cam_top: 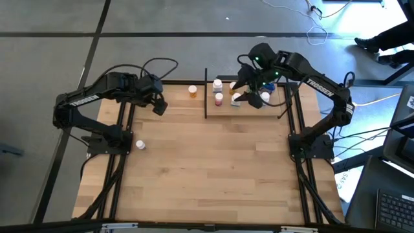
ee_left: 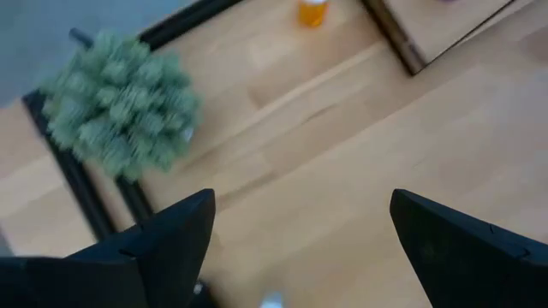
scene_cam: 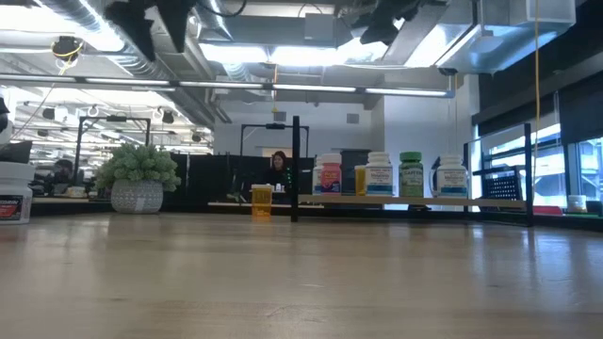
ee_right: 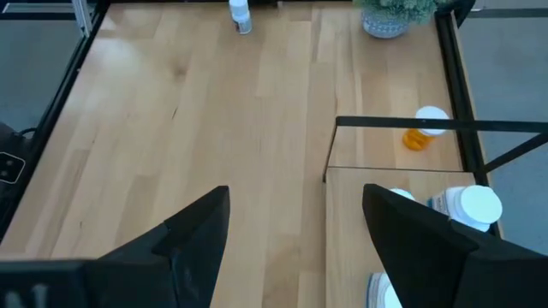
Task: Pick and place medicine bottles onto shelf by color
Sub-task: Put the orange medicine bottle on the shelf
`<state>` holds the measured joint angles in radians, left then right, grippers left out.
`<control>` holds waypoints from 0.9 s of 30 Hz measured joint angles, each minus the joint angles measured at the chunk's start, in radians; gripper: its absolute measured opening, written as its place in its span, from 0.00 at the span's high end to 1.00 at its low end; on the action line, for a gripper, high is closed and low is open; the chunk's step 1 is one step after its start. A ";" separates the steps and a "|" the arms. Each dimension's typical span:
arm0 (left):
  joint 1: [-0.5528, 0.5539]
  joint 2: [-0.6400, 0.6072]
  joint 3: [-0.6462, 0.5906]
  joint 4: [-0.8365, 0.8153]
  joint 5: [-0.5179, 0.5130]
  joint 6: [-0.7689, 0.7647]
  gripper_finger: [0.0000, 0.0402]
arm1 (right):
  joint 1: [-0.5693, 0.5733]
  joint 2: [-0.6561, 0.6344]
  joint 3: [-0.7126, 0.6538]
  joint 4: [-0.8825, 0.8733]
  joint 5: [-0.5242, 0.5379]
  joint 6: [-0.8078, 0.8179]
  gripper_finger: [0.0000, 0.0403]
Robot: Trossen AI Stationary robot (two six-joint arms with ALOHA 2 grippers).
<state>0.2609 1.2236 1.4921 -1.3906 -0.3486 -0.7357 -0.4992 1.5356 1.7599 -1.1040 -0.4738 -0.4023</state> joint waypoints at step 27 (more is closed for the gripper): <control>0.383 0.272 0.000 0.529 0.350 0.601 0.14 | 0.000 0.001 0.000 0.008 0.001 0.004 0.33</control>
<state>0.6436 1.4957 1.4925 -0.8616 0.0010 -0.1351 -0.4995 1.5364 1.7596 -1.0958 -0.4728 -0.3981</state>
